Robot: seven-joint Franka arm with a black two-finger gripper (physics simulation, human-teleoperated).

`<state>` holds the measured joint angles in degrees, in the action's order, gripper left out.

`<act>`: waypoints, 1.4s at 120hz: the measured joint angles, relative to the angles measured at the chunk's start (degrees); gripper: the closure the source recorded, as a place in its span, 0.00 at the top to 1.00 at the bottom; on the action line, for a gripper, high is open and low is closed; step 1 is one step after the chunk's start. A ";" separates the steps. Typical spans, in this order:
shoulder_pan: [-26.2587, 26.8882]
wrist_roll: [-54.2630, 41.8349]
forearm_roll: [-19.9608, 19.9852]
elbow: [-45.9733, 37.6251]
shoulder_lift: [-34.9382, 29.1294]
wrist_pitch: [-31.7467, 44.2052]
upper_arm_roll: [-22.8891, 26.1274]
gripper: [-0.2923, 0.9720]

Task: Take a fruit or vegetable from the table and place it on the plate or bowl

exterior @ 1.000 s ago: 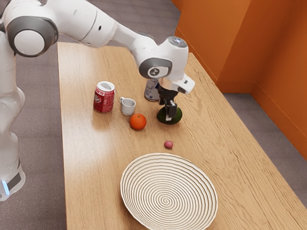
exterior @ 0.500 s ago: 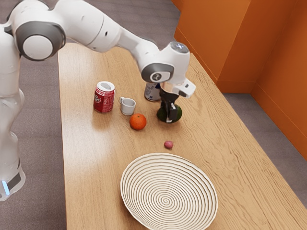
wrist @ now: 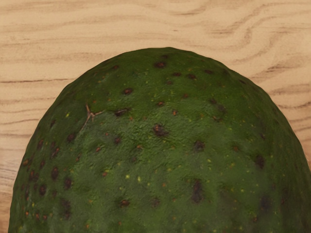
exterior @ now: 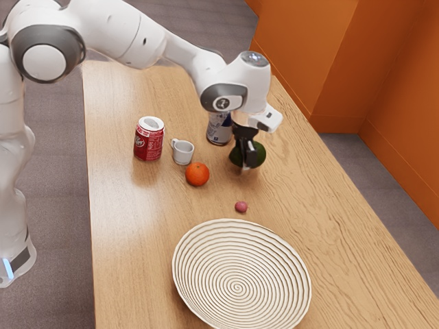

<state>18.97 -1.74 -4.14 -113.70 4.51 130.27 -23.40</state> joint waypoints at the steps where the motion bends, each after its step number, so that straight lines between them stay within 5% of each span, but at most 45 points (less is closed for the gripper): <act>1: 0.07 0.00 -0.02 -0.02 -0.24 -0.03 0.00 0.58; 47: 10.61 -0.15 -0.53 -1.77 -11.19 -6.28 -0.74 0.58; 114: 28.23 -0.73 -2.31 -1.76 -15.91 -15.07 -0.30 0.58; 158: 30.74 -1.02 -2.25 -1.47 -15.69 -15.79 -0.05 0.58; 168: 30.84 -1.18 -2.05 -1.47 -15.85 -15.91 -0.06 0.67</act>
<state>49.81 -2.92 -6.19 -115.17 -11.35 114.36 -23.46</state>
